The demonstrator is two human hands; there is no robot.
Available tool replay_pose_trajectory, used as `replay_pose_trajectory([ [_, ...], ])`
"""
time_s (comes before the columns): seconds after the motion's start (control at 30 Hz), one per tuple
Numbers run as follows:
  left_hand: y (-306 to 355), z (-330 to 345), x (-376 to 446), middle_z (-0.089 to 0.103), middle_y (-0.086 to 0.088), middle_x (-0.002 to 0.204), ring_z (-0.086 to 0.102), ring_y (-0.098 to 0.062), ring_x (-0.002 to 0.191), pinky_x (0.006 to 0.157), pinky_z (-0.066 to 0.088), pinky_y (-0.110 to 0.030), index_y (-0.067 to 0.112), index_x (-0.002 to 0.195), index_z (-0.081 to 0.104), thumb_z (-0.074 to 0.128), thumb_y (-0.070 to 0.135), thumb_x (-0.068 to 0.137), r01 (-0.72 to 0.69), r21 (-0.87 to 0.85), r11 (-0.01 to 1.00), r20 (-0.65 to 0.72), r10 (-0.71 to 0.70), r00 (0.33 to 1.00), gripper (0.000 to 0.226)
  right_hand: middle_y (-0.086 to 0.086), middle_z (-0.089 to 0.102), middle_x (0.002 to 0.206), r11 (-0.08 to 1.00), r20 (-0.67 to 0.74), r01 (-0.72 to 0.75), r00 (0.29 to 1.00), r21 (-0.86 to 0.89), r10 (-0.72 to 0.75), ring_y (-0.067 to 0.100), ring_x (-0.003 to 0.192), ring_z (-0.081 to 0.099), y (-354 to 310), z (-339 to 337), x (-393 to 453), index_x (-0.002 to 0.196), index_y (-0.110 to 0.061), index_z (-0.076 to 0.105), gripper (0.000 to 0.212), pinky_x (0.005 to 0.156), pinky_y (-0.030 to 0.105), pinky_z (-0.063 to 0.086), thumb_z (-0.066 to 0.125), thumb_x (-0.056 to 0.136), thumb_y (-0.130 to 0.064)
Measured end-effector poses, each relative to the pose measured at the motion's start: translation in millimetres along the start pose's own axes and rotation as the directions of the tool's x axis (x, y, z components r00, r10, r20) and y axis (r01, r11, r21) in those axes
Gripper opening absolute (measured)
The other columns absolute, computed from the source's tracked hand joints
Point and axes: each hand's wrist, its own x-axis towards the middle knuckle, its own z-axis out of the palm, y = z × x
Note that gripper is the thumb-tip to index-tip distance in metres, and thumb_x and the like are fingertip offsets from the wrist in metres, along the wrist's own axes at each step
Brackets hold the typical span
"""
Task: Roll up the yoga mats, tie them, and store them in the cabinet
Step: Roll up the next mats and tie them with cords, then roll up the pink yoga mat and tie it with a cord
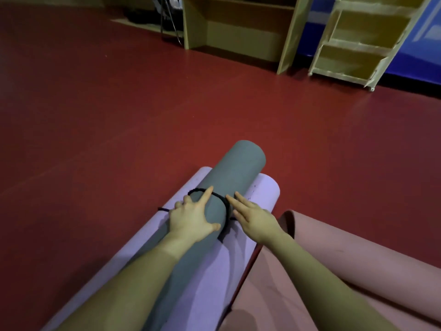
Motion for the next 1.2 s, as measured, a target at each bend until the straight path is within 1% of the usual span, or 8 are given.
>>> replay_pose_trajectory([
  [0.23, -9, 21, 15, 0.034, -0.016, 0.141, 0.045, -0.035, 0.117, 0.089, 0.042, -0.040, 0.045, 0.148, -0.003, 0.054, 0.073, 0.072, -0.008, 0.075, 0.997, -0.033, 0.010, 0.999, 0.099, -0.016, 0.006, 0.160, 0.999, -0.030, -0.004, 1.000, 0.047, 0.005, 0.013, 0.138, 0.033, 7, 32, 15, 0.149, -0.047, 0.009, 0.051, 0.095, 0.034, 0.043, 0.029, 0.103, -0.042],
  [0.4, -2, 21, 2, 0.010, -0.020, 0.155, 0.022, -0.038, 0.138, 0.109, 0.025, -0.049, 0.031, 0.151, -0.006, 0.044, 0.064, 0.085, -0.092, 0.141, 0.986, -0.062, 0.101, 0.993, 0.090, -0.013, 0.009, 0.160, 0.997, -0.052, -0.039, 0.998, -0.072, 0.035, 0.012, 0.143, 0.022, 13, 27, -5, 0.150, -0.043, 0.008, 0.052, 0.100, 0.034, 0.038, 0.030, 0.103, -0.040],
  [0.5, 11, 9, -9, 0.009, -0.018, 0.156, 0.018, -0.036, 0.140, 0.113, 0.019, -0.048, 0.027, 0.152, -0.003, 0.037, 0.056, 0.093, -0.152, 0.095, 0.984, -0.082, 0.160, 0.984, 0.077, -0.011, 0.010, 0.160, 0.991, -0.070, -0.075, 0.995, -0.113, 0.067, 0.013, 0.143, 0.021, 25, 6, -30, 0.151, -0.042, 0.007, 0.054, 0.101, 0.034, 0.036, 0.032, 0.103, -0.039],
  [0.6, 45, -11, -21, 0.011, -0.016, 0.157, 0.022, -0.034, 0.139, 0.112, 0.019, -0.043, 0.022, 0.152, 0.002, 0.036, 0.050, 0.096, -0.224, 0.059, 0.973, -0.096, 0.229, 0.969, 0.071, -0.012, 0.012, 0.160, 0.982, -0.101, -0.126, 0.989, -0.144, 0.112, 0.016, 0.141, 0.024, 42, -26, -64, 0.151, -0.042, 0.009, 0.054, 0.106, 0.035, 0.030, 0.033, 0.103, -0.038],
  [0.7, 93, -33, -37, 0.017, -0.014, 0.155, 0.025, -0.032, 0.138, 0.110, 0.021, -0.039, 0.020, 0.152, 0.011, 0.038, 0.045, 0.097, -0.319, 0.013, 0.948, -0.115, 0.318, 0.941, 0.066, -0.013, 0.015, 0.159, 0.953, -0.166, -0.206, 0.971, -0.224, 0.171, 0.016, 0.141, 0.026, 62, -62, -110, 0.151, -0.042, 0.010, 0.054, 0.105, 0.035, 0.032, 0.033, 0.102, -0.040],
  [0.9, 192, -73, -92, 0.039, -0.005, 0.145, 0.040, -0.029, 0.128, 0.103, 0.030, -0.034, 0.018, 0.145, 0.031, 0.042, 0.043, 0.096, -0.537, -0.064, 0.841, -0.218, 0.514, 0.830, 0.056, -0.013, 0.025, 0.156, 0.892, -0.310, -0.337, 0.919, -0.302, 0.242, 0.017, 0.135, 0.034, 87, -142, -223, 0.151, -0.036, 0.017, 0.052, 0.100, 0.032, 0.032, 0.033, 0.102, -0.036],
  [1.1, 284, -99, -158, 0.044, -0.005, 0.142, 0.042, -0.030, 0.126, 0.101, 0.033, -0.035, 0.019, 0.142, 0.036, 0.045, 0.042, 0.096, -0.638, -0.131, 0.759, -0.211, 0.608, 0.766, 0.053, -0.010, 0.035, 0.151, 0.862, -0.381, -0.413, 0.878, -0.294, 0.291, 0.018, 0.131, 0.039, 123, -183, -331, 0.149, -0.029, 0.029, 0.048, 0.098, 0.033, 0.033, 0.036, 0.101, -0.037],
  [1.2, 313, -106, -175, 0.046, -0.005, 0.139, 0.043, -0.029, 0.125, 0.101, 0.033, -0.034, 0.020, 0.140, 0.039, 0.046, 0.042, 0.095, -0.659, -0.094, 0.746, -0.199, 0.634, 0.747, 0.051, -0.010, 0.037, 0.149, 0.858, -0.386, -0.421, 0.874, -0.294, 0.296, 0.018, 0.130, 0.040, 145, -185, -369, 0.148, -0.027, 0.032, 0.048, 0.097, 0.033, 0.033, 0.036, 0.101, -0.037],
])
